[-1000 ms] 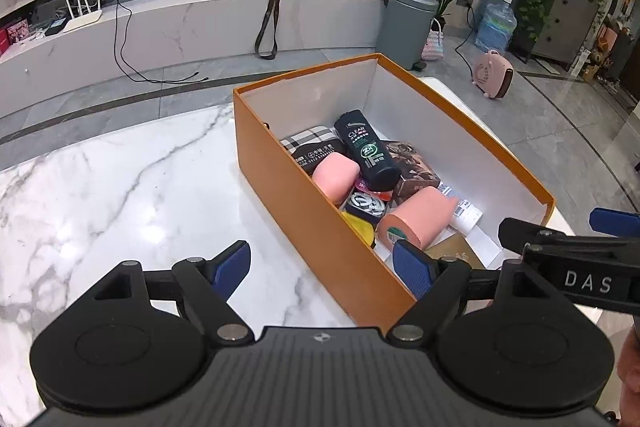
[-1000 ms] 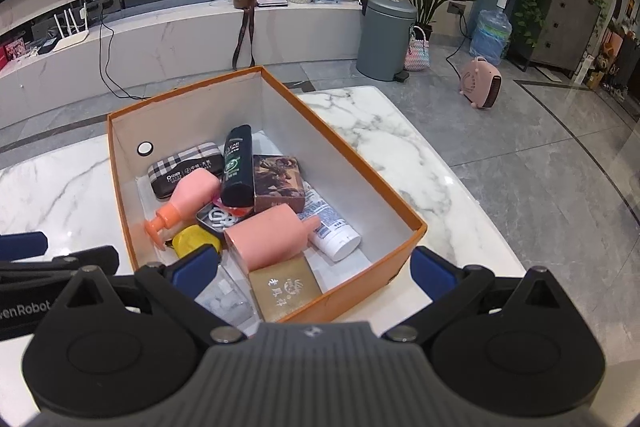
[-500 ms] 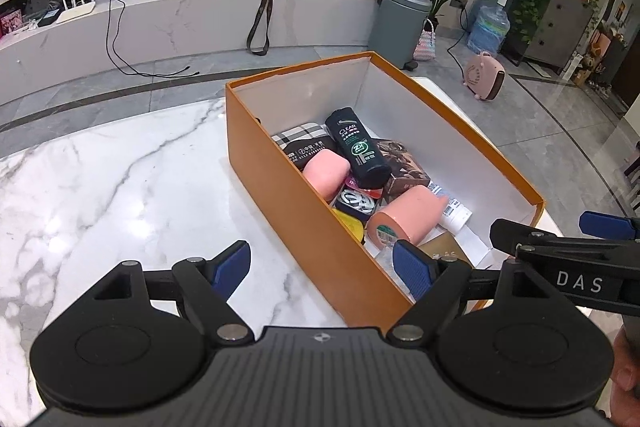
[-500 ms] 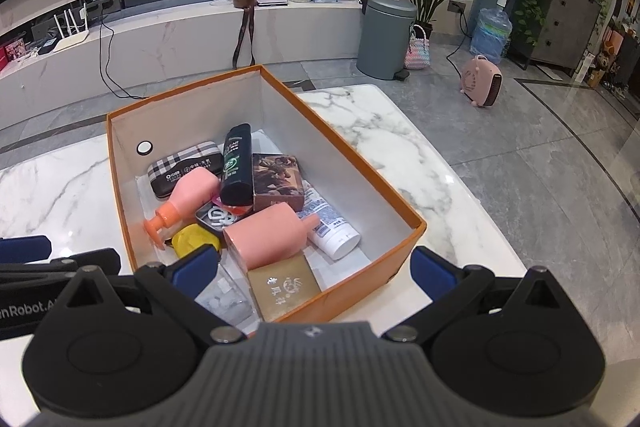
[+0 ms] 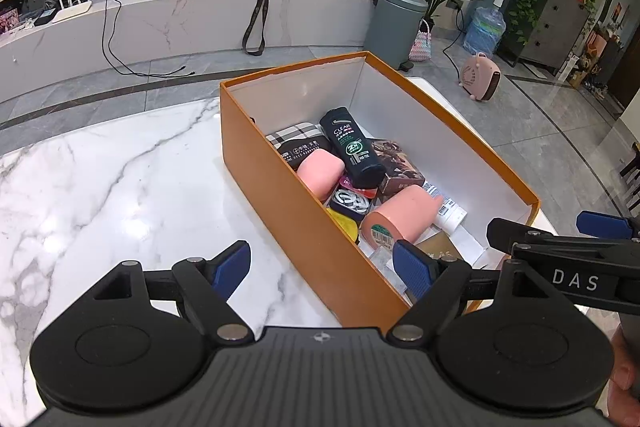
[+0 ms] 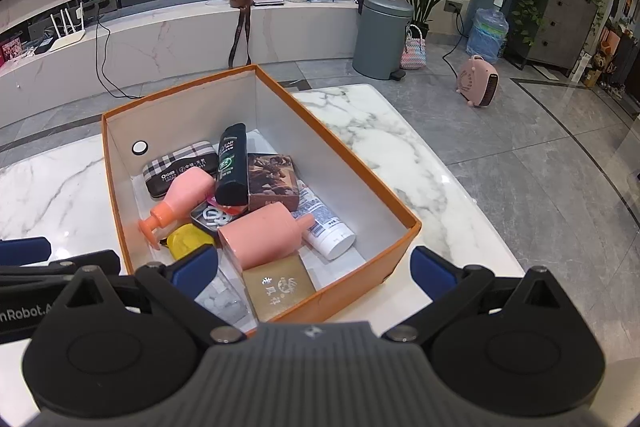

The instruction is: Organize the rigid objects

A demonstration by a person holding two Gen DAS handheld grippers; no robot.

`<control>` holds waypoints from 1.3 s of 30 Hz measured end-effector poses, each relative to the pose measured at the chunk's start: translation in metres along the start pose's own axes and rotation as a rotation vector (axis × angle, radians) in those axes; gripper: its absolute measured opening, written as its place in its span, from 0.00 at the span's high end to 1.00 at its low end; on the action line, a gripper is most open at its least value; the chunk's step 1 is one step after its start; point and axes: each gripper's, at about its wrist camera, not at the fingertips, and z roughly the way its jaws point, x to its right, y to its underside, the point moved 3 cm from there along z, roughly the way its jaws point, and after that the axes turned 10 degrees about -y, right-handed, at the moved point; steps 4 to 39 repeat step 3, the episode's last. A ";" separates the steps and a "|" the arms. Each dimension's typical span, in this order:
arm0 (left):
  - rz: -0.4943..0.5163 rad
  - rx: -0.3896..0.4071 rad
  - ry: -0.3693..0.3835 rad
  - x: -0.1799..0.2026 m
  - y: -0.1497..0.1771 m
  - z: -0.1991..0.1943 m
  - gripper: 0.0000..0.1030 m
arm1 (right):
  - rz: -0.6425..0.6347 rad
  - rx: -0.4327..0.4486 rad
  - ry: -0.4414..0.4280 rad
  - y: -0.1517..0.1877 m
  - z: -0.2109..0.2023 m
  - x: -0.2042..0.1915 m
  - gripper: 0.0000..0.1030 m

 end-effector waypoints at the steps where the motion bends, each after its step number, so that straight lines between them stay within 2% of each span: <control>1: 0.000 0.006 0.002 0.000 0.001 -0.001 0.08 | 0.000 0.000 0.000 0.000 0.000 0.000 0.01; 39: 0.002 0.020 0.010 0.002 0.001 -0.003 0.08 | 0.002 0.003 -0.002 0.000 0.000 0.001 0.01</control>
